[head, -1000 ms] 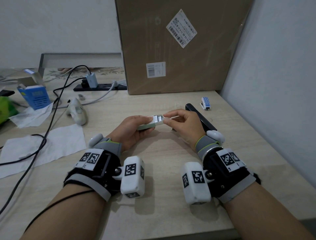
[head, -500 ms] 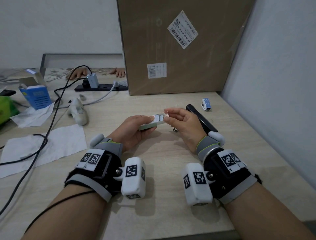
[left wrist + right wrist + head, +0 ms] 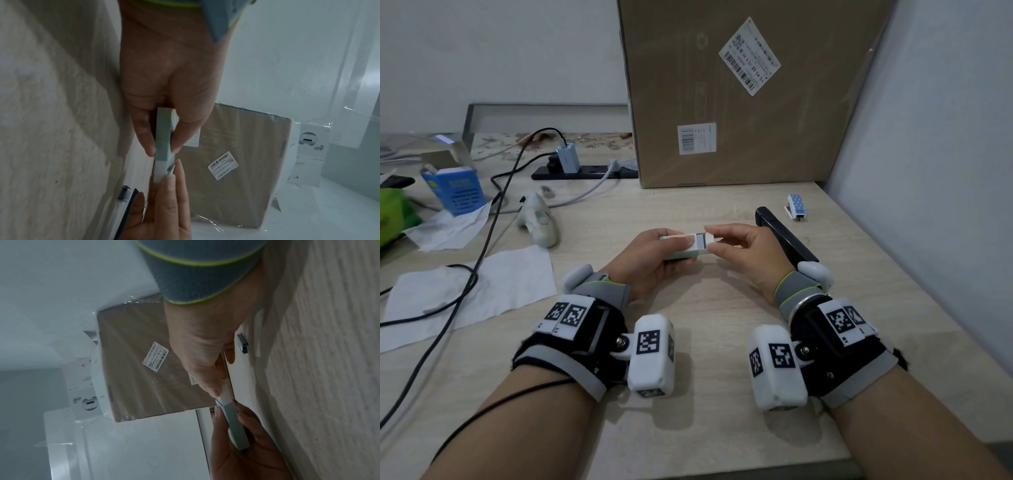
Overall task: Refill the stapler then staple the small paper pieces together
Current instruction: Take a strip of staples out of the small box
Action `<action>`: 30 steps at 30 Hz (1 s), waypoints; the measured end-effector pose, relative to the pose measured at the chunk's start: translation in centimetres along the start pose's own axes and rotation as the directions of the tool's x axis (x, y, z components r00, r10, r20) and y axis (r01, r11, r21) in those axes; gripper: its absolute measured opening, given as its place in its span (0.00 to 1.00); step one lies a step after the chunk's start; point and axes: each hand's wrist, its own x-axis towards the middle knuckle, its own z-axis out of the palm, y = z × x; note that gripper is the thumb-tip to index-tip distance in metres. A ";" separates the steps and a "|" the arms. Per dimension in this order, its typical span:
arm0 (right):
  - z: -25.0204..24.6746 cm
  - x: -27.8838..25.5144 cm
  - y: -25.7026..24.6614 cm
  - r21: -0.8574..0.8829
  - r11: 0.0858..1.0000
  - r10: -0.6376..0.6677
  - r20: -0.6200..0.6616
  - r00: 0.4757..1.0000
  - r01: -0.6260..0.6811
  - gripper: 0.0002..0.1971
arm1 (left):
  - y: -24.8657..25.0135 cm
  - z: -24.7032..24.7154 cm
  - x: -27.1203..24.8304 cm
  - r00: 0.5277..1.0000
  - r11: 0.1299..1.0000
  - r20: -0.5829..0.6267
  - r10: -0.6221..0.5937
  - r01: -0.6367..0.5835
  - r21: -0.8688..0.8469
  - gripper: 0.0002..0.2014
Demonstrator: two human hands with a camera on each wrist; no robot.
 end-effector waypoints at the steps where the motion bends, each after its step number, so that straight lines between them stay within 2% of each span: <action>1: 0.0 0.0 0.0 -0.041 0.999 -0.010 -0.004 1.000 0.010 0.14 | 0.0 0.1 0.0 1.000 1.000 0.001 -0.003 0.003 0.007 0.04; 6: 0.0 0.1 0.2 -0.157 0.987 -0.044 0.012 0.999 0.046 0.13 | 0.0 0.4 -0.4 1.000 1.000 0.023 -0.007 0.007 0.024 0.04; 12: 0.1 0.0 0.1 -0.168 0.984 -0.048 0.050 0.998 0.056 0.15 | -0.1 0.7 -0.6 0.996 0.999 0.090 -0.027 0.025 0.023 0.06; 21: 0.1 -0.3 -0.3 -0.116 0.993 0.010 0.108 0.994 0.003 0.12 | 0.1 0.9 -0.8 0.996 0.995 0.078 -0.051 0.045 0.088 0.07; 27: 0.3 -0.7 -1.1 -0.103 0.994 0.049 0.217 0.975 -0.027 0.19 | 0.2 1.1 -0.9 0.974 0.964 0.192 -0.118 0.066 0.259 0.19; 30: 0.5 -0.9 -1.2 -0.045 0.997 0.076 0.265 0.961 -0.067 0.19 | 0.2 1.1 -0.8 0.969 0.967 0.193 -0.154 0.107 0.231 0.25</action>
